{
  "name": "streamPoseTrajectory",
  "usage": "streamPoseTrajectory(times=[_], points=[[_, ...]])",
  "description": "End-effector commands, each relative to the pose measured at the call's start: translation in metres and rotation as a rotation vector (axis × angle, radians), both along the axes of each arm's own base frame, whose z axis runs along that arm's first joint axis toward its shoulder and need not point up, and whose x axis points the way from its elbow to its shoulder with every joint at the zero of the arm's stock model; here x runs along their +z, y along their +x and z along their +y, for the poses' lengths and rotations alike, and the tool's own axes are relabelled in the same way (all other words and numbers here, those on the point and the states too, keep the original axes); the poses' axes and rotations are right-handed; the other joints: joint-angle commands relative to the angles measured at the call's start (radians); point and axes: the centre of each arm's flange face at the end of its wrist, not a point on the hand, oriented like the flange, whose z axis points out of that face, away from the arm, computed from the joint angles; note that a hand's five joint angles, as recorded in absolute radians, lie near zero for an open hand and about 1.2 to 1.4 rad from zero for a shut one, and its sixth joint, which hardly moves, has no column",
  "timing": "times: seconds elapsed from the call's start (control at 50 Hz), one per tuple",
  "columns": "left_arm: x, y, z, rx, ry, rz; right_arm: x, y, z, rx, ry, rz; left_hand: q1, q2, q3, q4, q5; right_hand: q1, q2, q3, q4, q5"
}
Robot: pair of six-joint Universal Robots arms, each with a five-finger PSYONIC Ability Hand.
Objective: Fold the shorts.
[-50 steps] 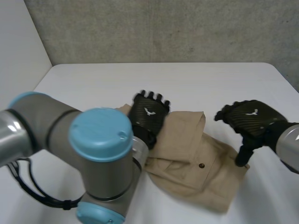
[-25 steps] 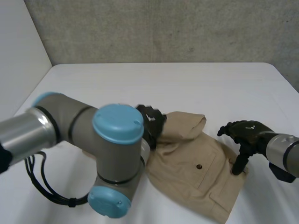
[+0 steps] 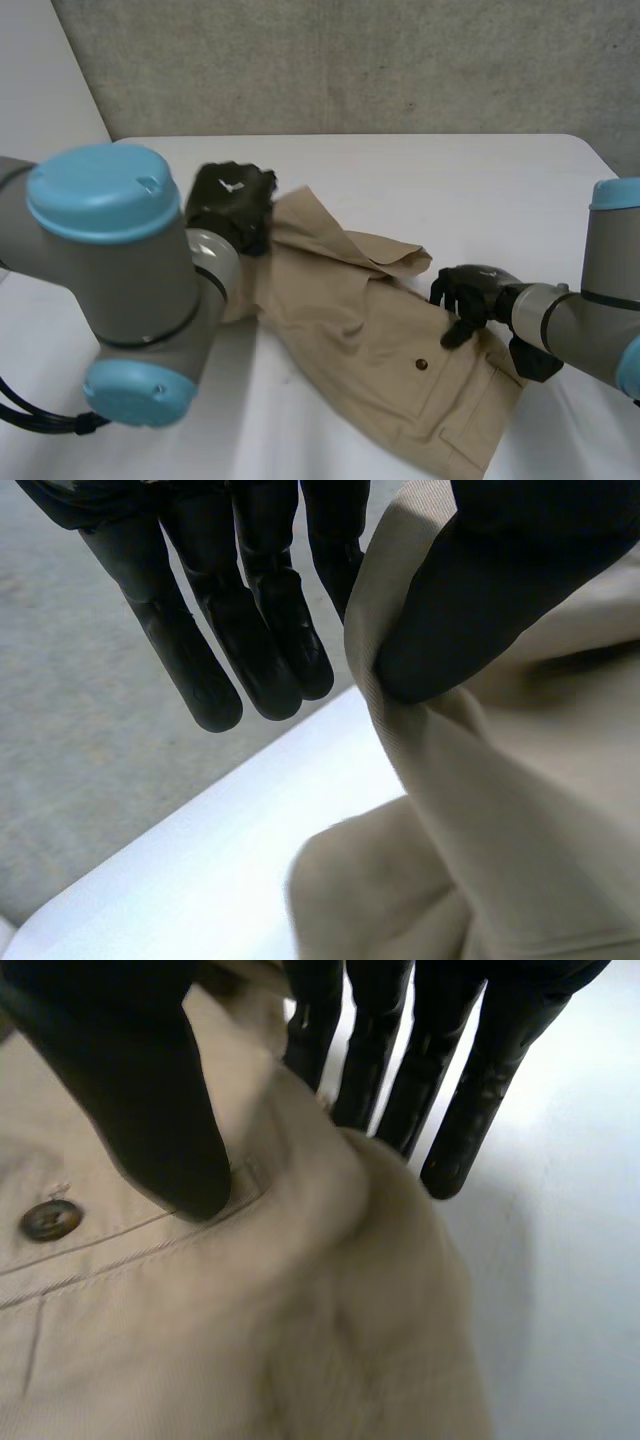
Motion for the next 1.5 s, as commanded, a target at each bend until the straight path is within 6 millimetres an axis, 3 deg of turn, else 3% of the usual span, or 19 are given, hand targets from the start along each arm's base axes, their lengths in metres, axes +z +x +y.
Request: streamPoseTrajectory(times=[0.02,0.08,0.18,0.26,0.34,0.44,0.52,0.6,0.62,0.66,0.7,0.78,0.98,1.06,1.1,1.16,1.22,1.3,1.5], points=[[0.026,0.014,-0.038,0.08,-0.075,0.109,0.046,0.012,-0.031,0.019,-0.234,-0.036,0.284,0.201,0.205,0.198,0.229,0.578,0.369,0.382,0.383,0.419],[0.046,0.012,-0.057,0.095,-0.155,0.168,0.076,0.016,-0.049,0.019,-0.377,-0.054,0.284,0.201,0.205,0.198,0.229,0.578,0.369,0.382,0.383,0.419],[0.078,0.0,-0.076,0.076,-0.279,0.263,0.155,0.027,-0.079,-0.031,-0.717,-0.119,0.284,0.201,0.205,0.198,0.229,0.578,0.369,0.382,0.383,0.419],[0.111,-0.001,-0.082,0.068,-0.357,0.394,0.209,0.041,-0.079,-0.053,-0.976,-0.215,0.284,0.201,0.205,0.198,0.229,0.578,0.369,0.382,0.383,0.419],[0.109,0.003,-0.084,0.076,-0.324,0.463,0.229,0.04,-0.068,-0.055,-1.05,-0.244,0.261,0.177,0.182,0.175,0.206,0.578,0.369,0.382,0.383,0.419],[0.072,0.023,-0.087,0.119,-0.202,0.442,0.201,0.042,-0.044,0.002,-0.953,-0.167,0.123,0.04,0.044,0.037,0.068,0.578,0.369,0.382,0.383,0.419],[0.019,0.032,-0.078,0.152,-0.059,0.362,0.154,0.055,-0.016,0.131,-0.844,-0.076,-0.035,-0.119,-0.114,-0.121,-0.09,0.578,0.369,0.382,0.383,0.419],[-0.035,0.046,-0.065,0.192,0.087,0.27,0.094,0.069,0.024,0.3,-0.725,0.033,-0.375,-0.459,-0.454,-0.461,-0.43,0.578,0.369,0.382,0.383,0.419],[-0.035,0.046,-0.065,0.192,0.088,0.27,0.083,0.071,0.032,0.329,-0.705,0.056,-0.376,-0.46,-0.455,-0.462,-0.431,0.578,0.369,0.382,0.383,0.419],[-0.071,0.056,-0.062,0.231,0.188,0.199,0.058,0.071,0.043,0.37,-0.652,0.106,-0.735,-0.819,-0.815,-0.822,-0.791,0.578,0.369,0.382,0.383,0.419],[-0.086,0.063,-0.059,0.259,0.253,0.152,0.028,0.07,0.055,0.425,-0.577,0.16,-0.892,-0.976,-0.971,-0.978,-0.947,0.578,0.369,0.382,0.383,0.419],[-0.088,0.077,-0.057,0.308,0.32,0.114,0.015,0.071,0.071,0.467,-0.54,0.172,-0.922,-1.006,-1.001,-1.008,-0.977,0.578,0.369,0.382,0.383,0.419],[-0.03,0.089,-0.031,0.306,0.25,0.168,0.015,0.066,0.091,0.489,-0.524,0.177,-0.916,-1.0,-0.995,-1.002,-0.971,0.578,0.369,0.382,0.383,0.419],[-0.018,0.074,-0.002,0.224,0.236,0.174,0.02,0.062,0.094,0.469,-0.525,0.172,-0.91,-0.994,-0.99,-0.996,-0.966,-0.089,-0.298,-0.284,-0.284,-0.248],[-0.018,0.063,0.013,0.174,0.245,0.172,0.027,0.059,0.094,0.453,-0.54,0.17,-0.91,-0.994,-0.99,-0.996,-0.966,-0.383,-0.592,-0.579,-0.578,-0.542],[-0.021,0.045,0.041,0.089,0.273,0.162,0.035,0.053,0.097,0.418,-0.552,0.16,-0.913,-0.997,-0.993,-0.999,-0.969,-0.554,-0.763,-0.749,-0.749,-0.713],[-0.029,0.044,0.056,0.097,0.333,0.156,0.043,0.048,0.099,0.37,-0.545,0.133,-0.913,-0.997,-0.993,-0.999,-0.969,-0.572,-0.781,-0.767,-0.767,-0.731],[-0.041,0.052,0.06,0.181,0.383,0.16,0.062,0.035,0.101,0.222,-0.501,0.022,-0.913,-0.997,-0.993,-0.999,-0.969,-0.595,-0.804,-0.791,-0.79,-0.754],[-0.057,0.063,0.055,0.334,0.43,0.247,0.072,0.004,0.091,0.029,-0.446,-0.058,-0.896,-0.979,-0.975,-0.982,-0.951,-0.631,-0.84,-0.826,-0.826,-0.79]])
